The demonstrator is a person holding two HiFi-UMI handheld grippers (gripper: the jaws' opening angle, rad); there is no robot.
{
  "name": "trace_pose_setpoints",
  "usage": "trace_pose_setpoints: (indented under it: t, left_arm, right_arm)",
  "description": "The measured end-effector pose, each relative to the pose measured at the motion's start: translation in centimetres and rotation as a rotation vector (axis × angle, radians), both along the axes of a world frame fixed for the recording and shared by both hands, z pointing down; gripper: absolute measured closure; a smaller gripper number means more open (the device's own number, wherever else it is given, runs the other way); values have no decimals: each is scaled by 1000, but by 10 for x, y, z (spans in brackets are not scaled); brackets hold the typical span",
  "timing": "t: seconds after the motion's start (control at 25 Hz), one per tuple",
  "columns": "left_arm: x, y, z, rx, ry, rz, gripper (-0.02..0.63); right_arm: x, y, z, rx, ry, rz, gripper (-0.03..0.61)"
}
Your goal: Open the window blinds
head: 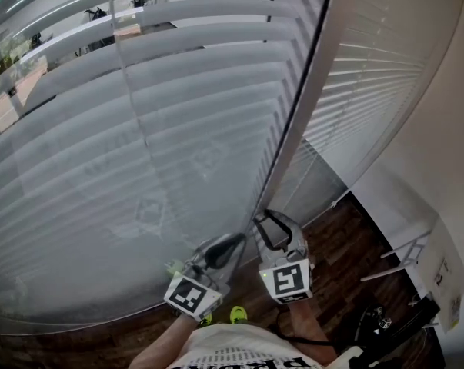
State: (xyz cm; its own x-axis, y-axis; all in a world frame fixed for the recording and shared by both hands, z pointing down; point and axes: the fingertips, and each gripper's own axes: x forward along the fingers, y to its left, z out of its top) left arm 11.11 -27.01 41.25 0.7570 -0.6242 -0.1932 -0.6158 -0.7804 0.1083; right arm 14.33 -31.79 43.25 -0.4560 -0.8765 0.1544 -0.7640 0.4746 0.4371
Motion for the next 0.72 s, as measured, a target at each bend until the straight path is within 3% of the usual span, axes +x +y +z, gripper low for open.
trace_pose_setpoints:
  t: [0.08,0.24,0.36,0.72]
  left_arm:
    - [0,0,0,-2,-2,-1,623]
    - [0,0,0,-3,1,-2,623]
    - [0,0,0,-3,1,-3,621]
    - [-1,0,-1,-6,3,-2,623]
  right_arm:
    - [2,-1,-1,-35,-102,-3,451]
    - [4,-2,-2,-61,-188,-5,451]
    - [8,-3,-1,-105,-310,-9,451]
    - [10,-4,-3,-164,-520,-4,451]
